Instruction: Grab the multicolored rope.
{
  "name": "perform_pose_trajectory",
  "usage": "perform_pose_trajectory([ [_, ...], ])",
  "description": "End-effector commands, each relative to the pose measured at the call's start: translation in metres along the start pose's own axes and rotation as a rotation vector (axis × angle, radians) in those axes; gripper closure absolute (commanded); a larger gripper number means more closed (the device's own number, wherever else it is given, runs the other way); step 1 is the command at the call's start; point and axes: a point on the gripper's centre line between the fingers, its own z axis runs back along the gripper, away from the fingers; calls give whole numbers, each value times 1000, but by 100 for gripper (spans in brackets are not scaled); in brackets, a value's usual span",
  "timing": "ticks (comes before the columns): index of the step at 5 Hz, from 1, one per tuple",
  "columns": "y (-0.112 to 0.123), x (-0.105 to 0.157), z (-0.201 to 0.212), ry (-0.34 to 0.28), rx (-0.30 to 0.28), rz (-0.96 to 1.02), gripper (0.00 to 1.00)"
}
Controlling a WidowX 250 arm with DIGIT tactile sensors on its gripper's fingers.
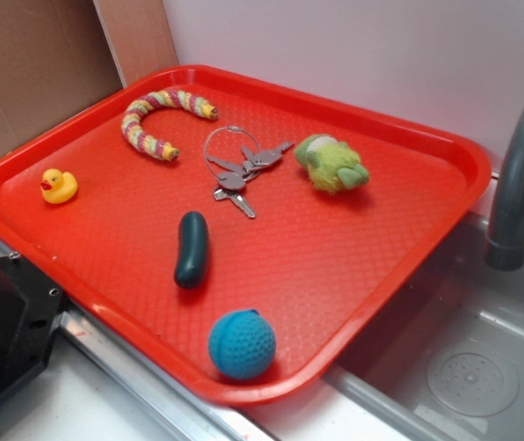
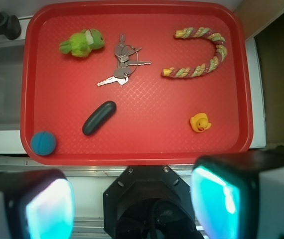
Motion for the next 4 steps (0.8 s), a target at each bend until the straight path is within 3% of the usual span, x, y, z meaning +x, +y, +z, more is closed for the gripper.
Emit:
perform_pose_trajectory([
  [1, 0, 0, 0, 0, 0, 0, 0],
  [2, -5, 50, -1, -15, 44, 38, 0],
  [3, -3, 99, -11, -17, 36, 45, 0],
  [4, 8, 134, -25, -29, 52, -209, 0],
])
